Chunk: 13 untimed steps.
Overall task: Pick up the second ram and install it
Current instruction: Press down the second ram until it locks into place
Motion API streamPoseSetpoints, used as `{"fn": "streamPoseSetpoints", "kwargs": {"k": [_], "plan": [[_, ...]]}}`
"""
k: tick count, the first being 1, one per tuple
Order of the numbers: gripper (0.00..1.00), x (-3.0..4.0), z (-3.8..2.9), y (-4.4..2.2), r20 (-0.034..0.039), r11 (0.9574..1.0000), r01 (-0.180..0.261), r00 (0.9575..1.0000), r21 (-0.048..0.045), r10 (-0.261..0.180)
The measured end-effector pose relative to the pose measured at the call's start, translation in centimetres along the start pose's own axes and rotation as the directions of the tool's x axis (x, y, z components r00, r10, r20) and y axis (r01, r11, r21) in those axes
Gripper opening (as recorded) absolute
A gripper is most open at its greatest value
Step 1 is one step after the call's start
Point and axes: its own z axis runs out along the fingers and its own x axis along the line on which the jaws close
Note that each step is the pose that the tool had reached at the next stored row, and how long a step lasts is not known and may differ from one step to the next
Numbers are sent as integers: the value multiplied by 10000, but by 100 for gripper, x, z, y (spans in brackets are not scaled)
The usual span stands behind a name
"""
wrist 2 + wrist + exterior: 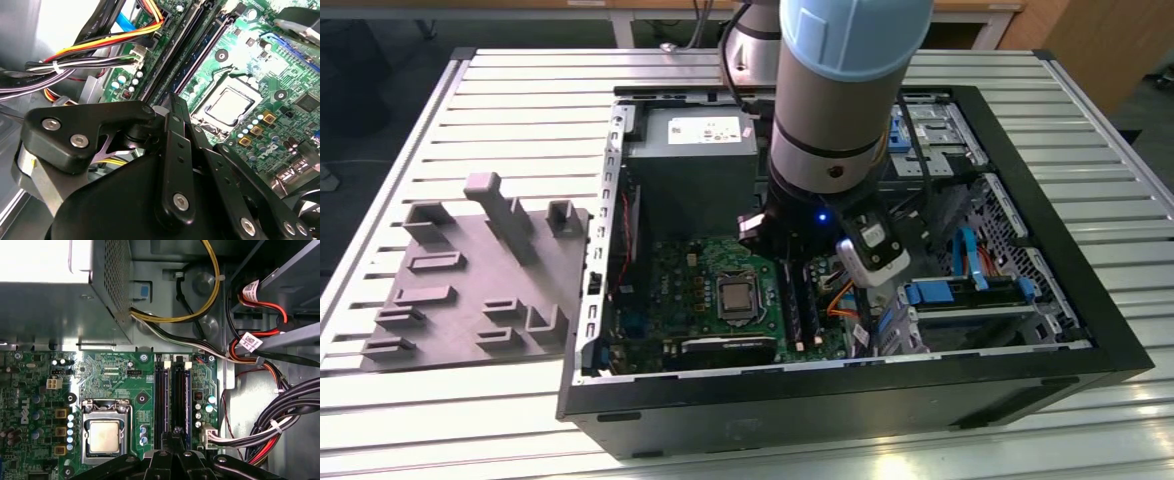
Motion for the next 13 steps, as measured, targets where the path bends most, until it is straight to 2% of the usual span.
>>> {"fn": "streamPoseSetpoints", "kwargs": {"k": [13], "plan": [[11, -1, -5, -64, 0, 10000, 0, 10000, 0, 0]]}}
